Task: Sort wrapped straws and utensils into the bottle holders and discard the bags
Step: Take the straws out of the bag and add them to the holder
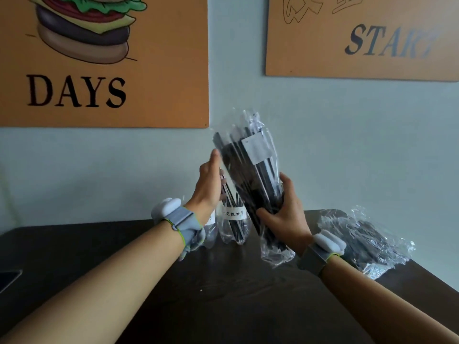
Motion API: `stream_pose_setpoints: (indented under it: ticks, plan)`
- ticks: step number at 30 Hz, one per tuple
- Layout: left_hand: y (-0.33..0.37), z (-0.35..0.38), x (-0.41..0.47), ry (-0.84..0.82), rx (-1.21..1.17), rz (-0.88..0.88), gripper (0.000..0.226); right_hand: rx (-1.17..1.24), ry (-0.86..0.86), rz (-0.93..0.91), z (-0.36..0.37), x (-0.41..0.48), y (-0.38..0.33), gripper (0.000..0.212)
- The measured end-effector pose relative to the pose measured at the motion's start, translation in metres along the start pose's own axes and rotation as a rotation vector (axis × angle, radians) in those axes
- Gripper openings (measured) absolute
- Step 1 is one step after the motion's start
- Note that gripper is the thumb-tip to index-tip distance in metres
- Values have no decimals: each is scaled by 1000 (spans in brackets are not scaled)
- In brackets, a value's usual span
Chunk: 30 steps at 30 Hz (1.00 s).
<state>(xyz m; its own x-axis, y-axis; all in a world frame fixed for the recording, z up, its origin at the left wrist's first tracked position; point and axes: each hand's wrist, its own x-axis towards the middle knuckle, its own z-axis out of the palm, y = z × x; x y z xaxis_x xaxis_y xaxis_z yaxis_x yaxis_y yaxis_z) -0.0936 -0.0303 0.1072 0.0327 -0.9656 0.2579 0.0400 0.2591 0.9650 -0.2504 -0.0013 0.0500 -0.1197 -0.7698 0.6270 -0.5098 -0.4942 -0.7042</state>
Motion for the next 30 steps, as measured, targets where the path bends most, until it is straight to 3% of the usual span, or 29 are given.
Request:
stream_pose_setpoints:
  ticks: [2,4,10,15,17,21,23,27,30]
  plan:
    - [0,-9,0,-10,-139,-105,67,-7,-48,-32,10,-7,-5,82]
    - [-4,-20,0,-19,-253,-171,77,-15,-100,-45,23,-15,-6,83]
    - [-22,-43,-19,9,-287,-276,49,-51,-239,-68,61,-44,12,87]
    - [-38,-52,-36,-45,-339,-287,35,-66,-372,28,75,-59,23,130]
    - [-41,-53,-40,-104,-363,-253,37,-52,-392,69,80,-64,22,139]
    - [-37,-58,-43,-236,-385,-233,36,-92,-258,125,85,-65,21,121]
    - [-32,-63,-41,-227,-353,-222,35,-88,-200,113,83,-62,22,109]
    - [-15,-71,-30,-9,-247,-150,28,-134,-165,92,70,-53,31,95]
    - [-1,-79,-18,123,-13,85,14,-183,-188,87,59,-48,39,91]
